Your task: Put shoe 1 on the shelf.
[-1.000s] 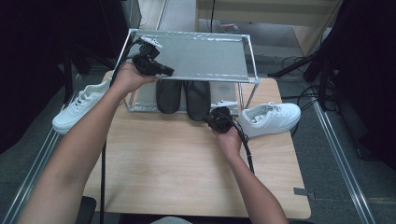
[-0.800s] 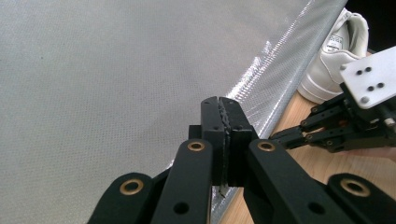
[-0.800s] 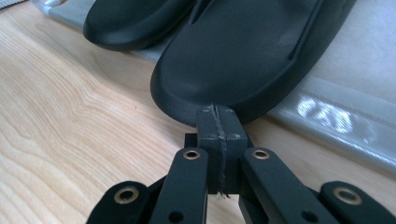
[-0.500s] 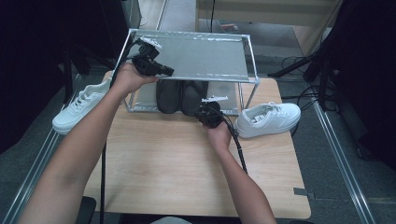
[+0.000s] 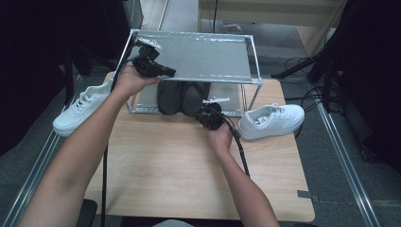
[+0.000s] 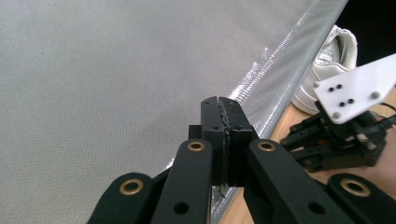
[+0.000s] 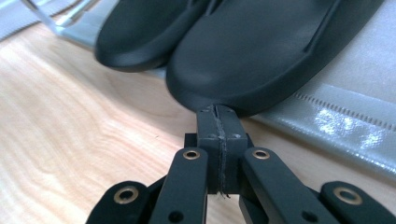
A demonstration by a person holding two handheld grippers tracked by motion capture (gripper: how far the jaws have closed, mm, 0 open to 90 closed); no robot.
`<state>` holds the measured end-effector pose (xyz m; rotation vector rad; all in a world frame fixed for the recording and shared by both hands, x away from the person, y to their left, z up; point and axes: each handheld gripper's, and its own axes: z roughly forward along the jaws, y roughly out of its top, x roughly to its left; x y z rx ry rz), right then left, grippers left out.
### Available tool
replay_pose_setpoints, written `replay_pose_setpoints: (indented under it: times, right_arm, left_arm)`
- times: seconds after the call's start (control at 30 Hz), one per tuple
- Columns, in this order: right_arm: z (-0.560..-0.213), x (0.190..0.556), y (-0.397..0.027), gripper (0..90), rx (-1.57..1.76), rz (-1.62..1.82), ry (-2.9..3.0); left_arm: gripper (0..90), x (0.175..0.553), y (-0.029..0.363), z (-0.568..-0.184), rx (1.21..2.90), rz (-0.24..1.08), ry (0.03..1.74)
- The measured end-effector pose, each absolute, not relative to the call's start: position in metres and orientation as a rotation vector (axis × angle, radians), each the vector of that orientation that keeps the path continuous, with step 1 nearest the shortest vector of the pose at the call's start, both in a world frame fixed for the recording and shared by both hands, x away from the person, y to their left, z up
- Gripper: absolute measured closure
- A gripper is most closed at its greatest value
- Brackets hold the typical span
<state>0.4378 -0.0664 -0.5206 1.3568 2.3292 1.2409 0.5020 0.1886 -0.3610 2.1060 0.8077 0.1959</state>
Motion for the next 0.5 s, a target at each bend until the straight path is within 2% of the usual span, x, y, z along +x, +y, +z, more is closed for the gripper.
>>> replay_pose_setpoints:
  times: [0.2, 0.27, 0.4, 0.5]
  right_arm:
    - [-0.512, 0.42, -0.074, 85.4, 1.276, 1.277, 2.353]
    - [-0.508, 0.414, -0.078, 80.8, 1.267, 1.304, 2.365]
    - [-0.503, 0.404, -0.091, 64.2, 1.294, 1.361, 2.415]
    - [-0.502, 0.397, -0.102, 62.0, 1.287, 1.358, 2.445]
  left_arm:
    - [81.2, 0.501, 0.189, -0.359, 2.105, 0.209, 0.821]
    - [76.1, 0.5, 0.19, -0.357, 2.107, 0.206, 0.828]
    - [65.4, 0.499, 0.192, -0.353, 2.106, 0.195, 0.861]
    - [58.1, 0.494, 0.192, -0.349, 2.114, 0.189, 0.88]
